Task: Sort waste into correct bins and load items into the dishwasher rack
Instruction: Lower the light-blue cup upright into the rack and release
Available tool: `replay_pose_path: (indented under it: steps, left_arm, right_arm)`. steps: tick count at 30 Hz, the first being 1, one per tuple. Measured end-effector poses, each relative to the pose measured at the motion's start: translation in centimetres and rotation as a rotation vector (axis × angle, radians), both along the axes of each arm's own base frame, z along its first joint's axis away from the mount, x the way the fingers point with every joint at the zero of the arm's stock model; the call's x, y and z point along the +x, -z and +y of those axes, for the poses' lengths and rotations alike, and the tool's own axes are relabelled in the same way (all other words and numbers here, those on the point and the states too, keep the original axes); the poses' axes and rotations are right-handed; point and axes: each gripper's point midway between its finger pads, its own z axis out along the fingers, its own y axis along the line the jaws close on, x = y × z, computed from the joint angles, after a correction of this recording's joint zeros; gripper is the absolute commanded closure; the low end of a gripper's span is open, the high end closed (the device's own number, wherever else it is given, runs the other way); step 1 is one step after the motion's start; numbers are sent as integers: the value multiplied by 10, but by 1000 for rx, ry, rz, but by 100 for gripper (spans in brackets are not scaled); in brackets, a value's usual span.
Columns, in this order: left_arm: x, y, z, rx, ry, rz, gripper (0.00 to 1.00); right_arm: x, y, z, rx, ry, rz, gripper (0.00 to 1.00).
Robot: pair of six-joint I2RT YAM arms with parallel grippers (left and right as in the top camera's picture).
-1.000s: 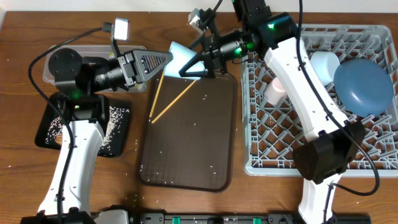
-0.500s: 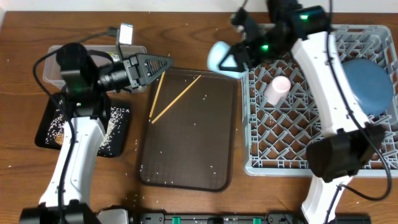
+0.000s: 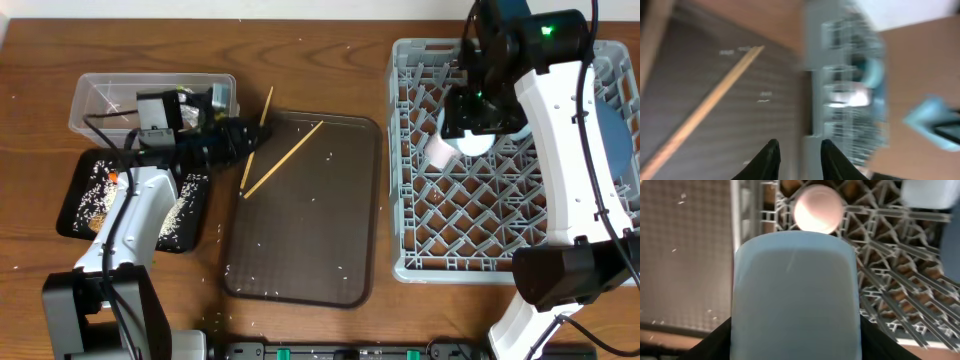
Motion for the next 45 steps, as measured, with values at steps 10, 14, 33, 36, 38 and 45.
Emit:
replay_pose_path:
  steps: [10,14,33,36,38,45]
  left_arm:
    - [-5,50,49,359,-124,84,71]
    - [-4,55,60,428,-152,86,71]
    - [-6,62,73,504,-180,105,71]
    - [-6,62,73,506,-179,109,71]
    - [-6,63,73,507,-179,109,71]
    - [-6,63,73,507,-180,109,71]
  right_arm:
    - [-10,24,-32,-82,101,87,59]
    - [-22,44,-57,-102,167,173,59]
    - [-39,118,-79,-76,249,288,60]
    - [-43,124,-78,-69,248,305,52]
    - [-44,126,-77,-65,249,309,37]
    - [-39,127,-75,-48,246,287,18]
